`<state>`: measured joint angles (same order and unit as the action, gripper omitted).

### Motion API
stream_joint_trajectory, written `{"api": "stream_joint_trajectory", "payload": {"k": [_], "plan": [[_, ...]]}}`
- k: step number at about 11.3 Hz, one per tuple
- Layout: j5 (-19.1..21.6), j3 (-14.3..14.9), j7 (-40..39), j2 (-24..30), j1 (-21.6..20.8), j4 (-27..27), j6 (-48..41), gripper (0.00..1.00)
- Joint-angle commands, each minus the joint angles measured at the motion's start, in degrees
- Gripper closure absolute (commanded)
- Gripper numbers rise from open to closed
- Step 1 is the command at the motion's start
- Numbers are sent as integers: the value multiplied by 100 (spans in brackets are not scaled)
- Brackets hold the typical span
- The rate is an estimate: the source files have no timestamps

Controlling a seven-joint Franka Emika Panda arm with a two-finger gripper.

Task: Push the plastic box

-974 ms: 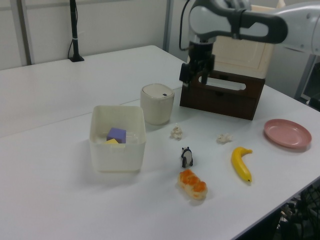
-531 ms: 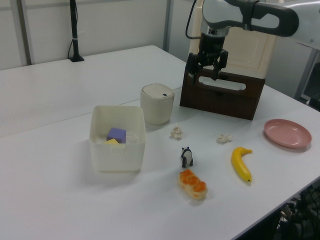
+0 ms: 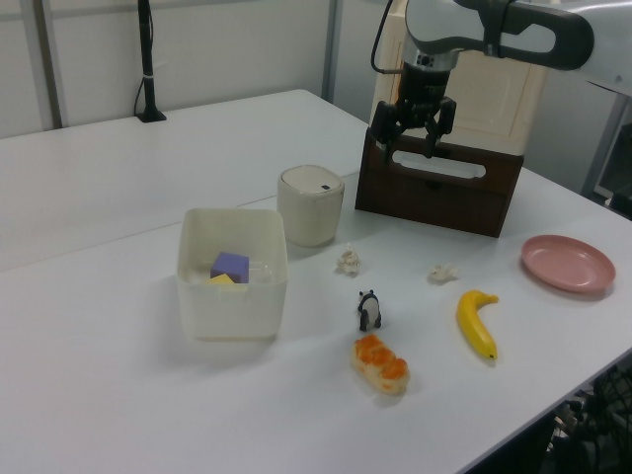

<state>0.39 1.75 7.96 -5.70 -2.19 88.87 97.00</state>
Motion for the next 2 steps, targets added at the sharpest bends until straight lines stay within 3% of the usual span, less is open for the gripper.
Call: {"api": "stream_joint_trajectory", "payload": {"k": [1,2], "plan": [[84,27,92,78,-27,166,20,0],[84,27,48,86,-10,166,20,0]]}}
